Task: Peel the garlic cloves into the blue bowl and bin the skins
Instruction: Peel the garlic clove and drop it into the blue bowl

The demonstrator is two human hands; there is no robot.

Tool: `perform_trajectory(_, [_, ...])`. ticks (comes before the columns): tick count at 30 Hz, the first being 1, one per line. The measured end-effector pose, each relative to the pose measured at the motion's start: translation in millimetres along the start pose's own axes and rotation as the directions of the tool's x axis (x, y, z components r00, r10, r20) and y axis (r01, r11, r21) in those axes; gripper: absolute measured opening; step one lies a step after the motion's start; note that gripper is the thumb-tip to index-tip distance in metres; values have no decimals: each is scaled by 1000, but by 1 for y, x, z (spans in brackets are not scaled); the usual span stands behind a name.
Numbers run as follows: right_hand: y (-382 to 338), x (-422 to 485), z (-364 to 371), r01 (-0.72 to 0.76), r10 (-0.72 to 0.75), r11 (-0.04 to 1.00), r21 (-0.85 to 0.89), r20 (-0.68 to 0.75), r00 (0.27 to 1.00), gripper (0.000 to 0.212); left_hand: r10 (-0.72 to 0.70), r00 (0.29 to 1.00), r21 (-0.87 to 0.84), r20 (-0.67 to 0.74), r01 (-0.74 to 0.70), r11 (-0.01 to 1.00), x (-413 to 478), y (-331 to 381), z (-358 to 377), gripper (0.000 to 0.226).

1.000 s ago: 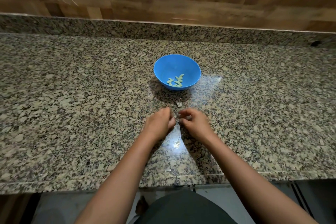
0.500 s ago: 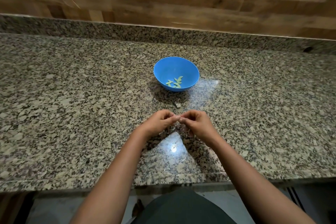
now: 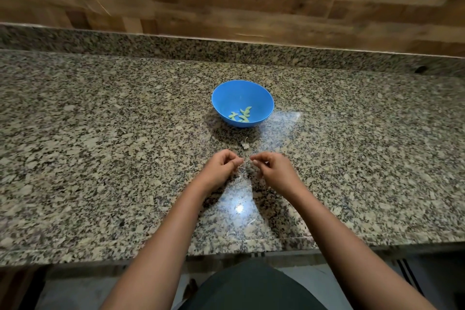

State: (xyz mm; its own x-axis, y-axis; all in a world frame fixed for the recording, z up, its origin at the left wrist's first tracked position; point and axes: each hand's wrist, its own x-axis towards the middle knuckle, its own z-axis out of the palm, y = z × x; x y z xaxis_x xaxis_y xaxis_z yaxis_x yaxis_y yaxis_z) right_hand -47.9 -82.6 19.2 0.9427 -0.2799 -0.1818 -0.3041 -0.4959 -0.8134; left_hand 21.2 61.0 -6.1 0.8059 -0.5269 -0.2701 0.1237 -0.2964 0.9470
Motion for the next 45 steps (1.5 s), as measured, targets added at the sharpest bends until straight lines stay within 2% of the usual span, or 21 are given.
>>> perform_trajectory(3, [1,0,0,17,-16,1000,6,-73,997,4,-6,999,-53,-50,4,999,1,-1,0,11])
perform_trajectory(5, [2,1,-2,14,-14,1000,-2,-117,993,13,-13,999,-76,-50,9,997,0,-1,0,9])
perform_trajectory(10, [1,3,-4,-13,14,1000,16,-61,998,6,-18,997,-96,-74,10,995,-1,-2,-1,7])
perform_trajectory(12, [1,2,-4,-1,3,1000,20,-91,996,17,-13,996,-101,-89,4,995,-1,-2,0,9])
perform_trajectory(16, [2,-1,-4,18,-31,995,-100,-127,991,35,2,996,-113,-93,-13,994,0,0,3,11])
perform_trajectory(19, [3,0,-3,40,-51,994,-99,-114,992,23,3,997,-128,-78,-13,992,0,1,3,9])
perform_trajectory(23, [-2,-2,-1,58,-56,993,102,-15,998,23,-11,999,-186,-31,5,983,0,3,4,6])
perform_trajectory(27, [-2,-3,0,86,-75,986,145,-79,994,10,-16,999,-277,49,29,961,4,3,8,8])
perform_trajectory(29, [-3,-2,-1,83,-72,991,102,-111,991,6,-19,998,-326,63,38,944,6,2,10,9])
perform_trajectory(30, [-3,-2,-3,83,-77,995,47,-126,989,5,-10,999,-304,48,24,952,6,2,11,12])
perform_trajectory(31, [-2,0,-6,85,-88,996,-32,-138,987,5,17,1000,-208,9,-14,978,7,1,11,16])
perform_trajectory(32, [0,2,-9,85,-102,989,-122,-139,985,6,72,997,-24,-40,-73,997,8,0,12,19])
perform_trajectory(34, [6,8,-15,80,-119,949,-306,-109,987,8,233,970,373,-71,-191,908,11,-8,12,23])
perform_trajectory(35, [9,12,-16,85,-128,919,-384,-87,988,9,292,956,479,-44,-236,845,11,-14,14,26])
perform_trajectory(37, [16,18,-15,123,-166,853,-508,-39,985,12,343,939,574,-7,-277,770,12,-25,17,29])
perform_trajectory(40, [22,22,-10,181,-219,791,-584,7,976,16,427,904,646,-32,-307,699,12,-37,21,29])
perform_trajectory(45, [28,21,-3,306,-383,689,-657,29,923,9,474,878,671,-64,-314,672,13,-39,24,28])
